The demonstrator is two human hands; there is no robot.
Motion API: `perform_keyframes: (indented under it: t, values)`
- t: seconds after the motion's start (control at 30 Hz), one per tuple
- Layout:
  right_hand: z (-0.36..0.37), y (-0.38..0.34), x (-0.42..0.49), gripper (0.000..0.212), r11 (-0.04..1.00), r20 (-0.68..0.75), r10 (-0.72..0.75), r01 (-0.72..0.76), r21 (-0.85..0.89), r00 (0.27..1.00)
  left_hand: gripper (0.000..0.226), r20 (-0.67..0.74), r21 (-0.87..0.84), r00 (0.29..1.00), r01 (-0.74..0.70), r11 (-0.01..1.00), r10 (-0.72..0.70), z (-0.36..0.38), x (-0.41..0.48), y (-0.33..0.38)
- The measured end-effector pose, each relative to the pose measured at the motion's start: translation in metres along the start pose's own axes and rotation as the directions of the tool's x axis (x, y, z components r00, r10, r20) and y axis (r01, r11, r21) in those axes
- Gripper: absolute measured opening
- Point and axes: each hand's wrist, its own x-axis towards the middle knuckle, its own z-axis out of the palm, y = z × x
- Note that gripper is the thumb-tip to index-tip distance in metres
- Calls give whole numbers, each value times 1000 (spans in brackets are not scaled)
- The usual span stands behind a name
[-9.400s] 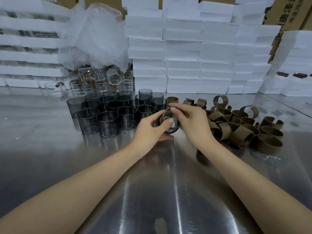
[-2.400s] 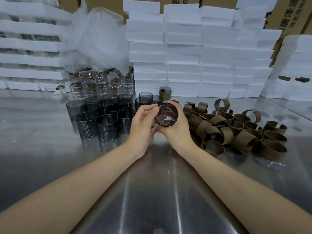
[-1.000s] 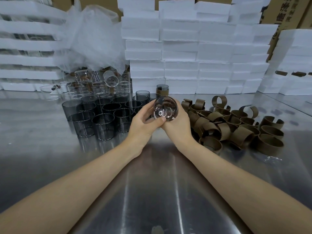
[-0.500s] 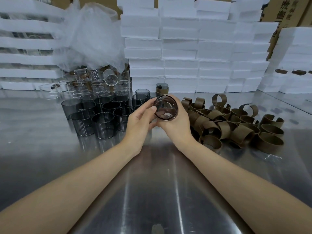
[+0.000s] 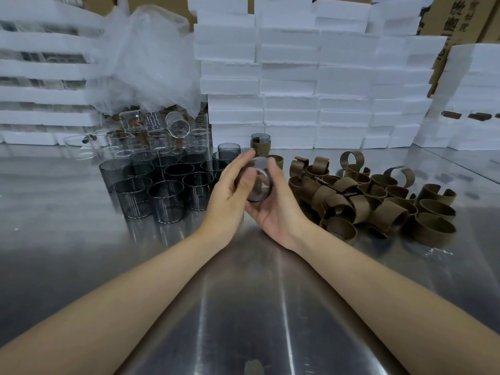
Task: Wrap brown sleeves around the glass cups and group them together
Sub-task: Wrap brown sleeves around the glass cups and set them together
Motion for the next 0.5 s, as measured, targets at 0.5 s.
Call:
perform_keyframes:
  t: [0.5]
  values:
    - [-7, 1, 8, 58, 958, 143, 250, -266, 108, 958, 43, -49, -57, 998, 36, 998, -39, -1, 6, 1]
